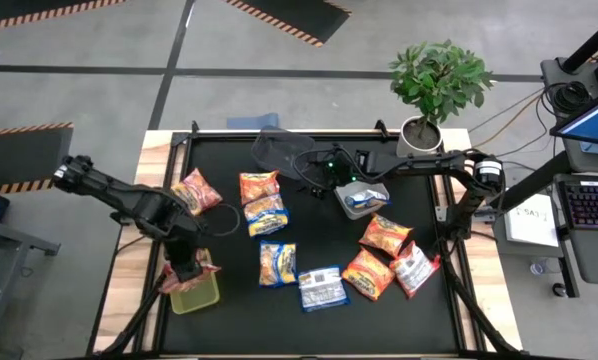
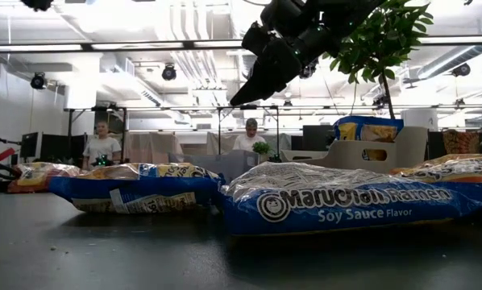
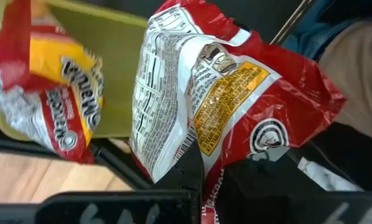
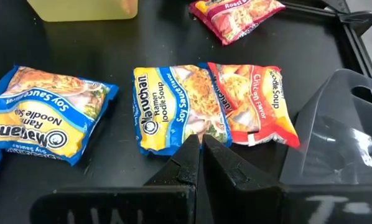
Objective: Sort Maruchan noodles
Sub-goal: Put the red noodle pack into the yellow bin
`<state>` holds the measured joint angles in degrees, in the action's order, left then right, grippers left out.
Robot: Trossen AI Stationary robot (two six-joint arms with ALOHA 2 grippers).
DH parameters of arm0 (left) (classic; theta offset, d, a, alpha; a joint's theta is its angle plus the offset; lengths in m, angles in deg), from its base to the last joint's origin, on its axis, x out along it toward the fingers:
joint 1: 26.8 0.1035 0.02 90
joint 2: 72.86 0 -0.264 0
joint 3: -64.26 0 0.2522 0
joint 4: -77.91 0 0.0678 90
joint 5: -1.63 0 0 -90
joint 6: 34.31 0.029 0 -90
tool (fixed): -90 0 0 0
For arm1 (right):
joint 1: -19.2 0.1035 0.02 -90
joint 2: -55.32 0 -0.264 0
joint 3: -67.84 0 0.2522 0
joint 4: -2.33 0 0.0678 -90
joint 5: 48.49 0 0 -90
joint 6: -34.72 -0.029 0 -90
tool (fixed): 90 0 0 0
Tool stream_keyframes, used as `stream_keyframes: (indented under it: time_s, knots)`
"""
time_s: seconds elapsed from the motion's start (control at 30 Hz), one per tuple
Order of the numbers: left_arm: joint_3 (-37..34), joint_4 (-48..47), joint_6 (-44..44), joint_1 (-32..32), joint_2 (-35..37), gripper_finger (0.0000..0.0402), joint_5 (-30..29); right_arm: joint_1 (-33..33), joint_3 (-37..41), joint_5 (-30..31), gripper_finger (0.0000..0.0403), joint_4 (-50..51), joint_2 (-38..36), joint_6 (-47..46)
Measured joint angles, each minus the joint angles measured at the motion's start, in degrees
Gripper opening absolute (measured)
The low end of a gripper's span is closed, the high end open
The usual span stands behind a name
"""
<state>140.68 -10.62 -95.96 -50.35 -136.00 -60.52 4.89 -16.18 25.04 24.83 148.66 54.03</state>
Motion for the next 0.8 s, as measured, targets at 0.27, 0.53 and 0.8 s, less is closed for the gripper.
stream_keyframes:
  time_s: [0.27, 0.53, 0.8]
  knots:
    - [-2.8, 0.2, -4.3, -3.6, 1.2, 0.0, -1.3, 0.0, -0.1, 0.0, 0.0009, 0.0, 0.0, -0.2]
    - [-6.7, 3.0, -5.0, -5.0, 1.3, 0.0, -3.3, 0.0, -0.2, 0.0, 0.0009, 0.0, 0.0, -1.3]
    - [-10.8, 3.4, -4.5, -4.9, 1.3, 0.0, -1.5, 0.0, -0.2, 0.0, 0.0009, -0.1, 0.0, -1.0]
